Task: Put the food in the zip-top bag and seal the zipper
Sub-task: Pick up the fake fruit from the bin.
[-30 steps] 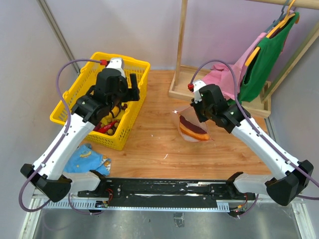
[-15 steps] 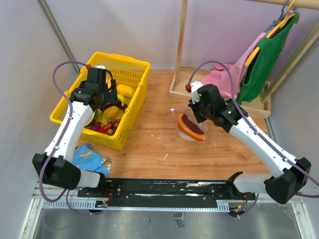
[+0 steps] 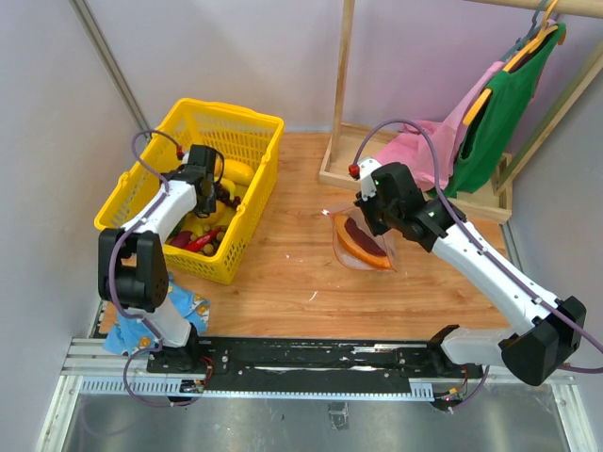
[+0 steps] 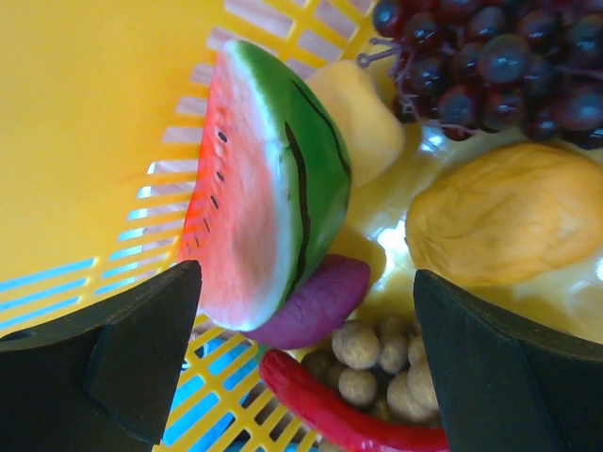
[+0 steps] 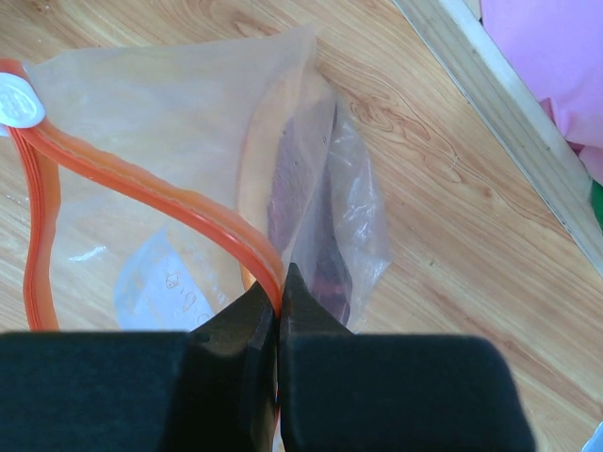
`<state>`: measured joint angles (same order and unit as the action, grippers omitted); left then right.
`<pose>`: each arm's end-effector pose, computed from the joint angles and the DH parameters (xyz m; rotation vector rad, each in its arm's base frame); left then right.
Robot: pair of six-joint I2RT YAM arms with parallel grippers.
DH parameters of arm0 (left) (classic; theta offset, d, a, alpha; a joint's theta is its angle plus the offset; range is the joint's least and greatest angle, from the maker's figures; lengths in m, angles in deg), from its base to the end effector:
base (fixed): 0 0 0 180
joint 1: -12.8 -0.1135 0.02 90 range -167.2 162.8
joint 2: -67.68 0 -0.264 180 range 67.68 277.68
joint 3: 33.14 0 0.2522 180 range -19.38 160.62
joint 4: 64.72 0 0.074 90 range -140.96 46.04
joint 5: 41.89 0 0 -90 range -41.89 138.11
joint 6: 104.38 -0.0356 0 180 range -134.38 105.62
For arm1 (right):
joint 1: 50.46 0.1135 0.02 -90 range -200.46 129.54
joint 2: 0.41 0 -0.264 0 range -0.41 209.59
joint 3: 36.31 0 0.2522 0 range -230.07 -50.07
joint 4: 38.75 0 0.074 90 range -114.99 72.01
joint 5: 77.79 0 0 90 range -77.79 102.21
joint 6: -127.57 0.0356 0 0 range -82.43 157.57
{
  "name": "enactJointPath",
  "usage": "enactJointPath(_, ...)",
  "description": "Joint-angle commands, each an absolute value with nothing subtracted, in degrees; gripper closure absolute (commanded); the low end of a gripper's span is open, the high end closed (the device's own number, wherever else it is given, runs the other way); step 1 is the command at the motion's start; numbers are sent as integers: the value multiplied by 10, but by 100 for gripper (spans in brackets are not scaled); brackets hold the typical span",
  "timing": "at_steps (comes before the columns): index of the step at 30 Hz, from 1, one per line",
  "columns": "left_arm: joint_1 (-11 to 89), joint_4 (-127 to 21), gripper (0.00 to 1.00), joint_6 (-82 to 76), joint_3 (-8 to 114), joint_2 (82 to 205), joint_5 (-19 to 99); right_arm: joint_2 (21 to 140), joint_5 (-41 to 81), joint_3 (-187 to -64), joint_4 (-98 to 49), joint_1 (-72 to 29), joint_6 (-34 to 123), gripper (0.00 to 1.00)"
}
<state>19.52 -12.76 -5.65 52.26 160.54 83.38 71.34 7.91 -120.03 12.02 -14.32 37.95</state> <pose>0.3358 -0.0189 0.2557 -0.2563 2.4504 0.6830 0.2191 0.1567 0.3479 -0.6547 2.1616 0.2585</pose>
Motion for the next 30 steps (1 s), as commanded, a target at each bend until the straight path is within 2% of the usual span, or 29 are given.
enactJointPath(1, 192, -193, 2, -64, 508, 1641, 923, 708, 88, -1193, 104, -142, 376, 99)
enactJointPath(12, 191, -230, 14, -80, 505, 1730, 987, 709, 101, -1185, 100, -143, 380, 99)
enactJointPath(17, 191, -225, 31, -83, 509, 1731, 990, 707, 106, -1179, 100, -143, 383, 99)
enactJointPath(23, 192, -200, 58, -77, 519, 1701, 966, 703, 105, -1182, 100, -143, 383, 99)
enactJointPath(30, 192, -154, 67, -62, 541, 1639, 909, 699, 107, -1184, 101, -144, 386, 99)
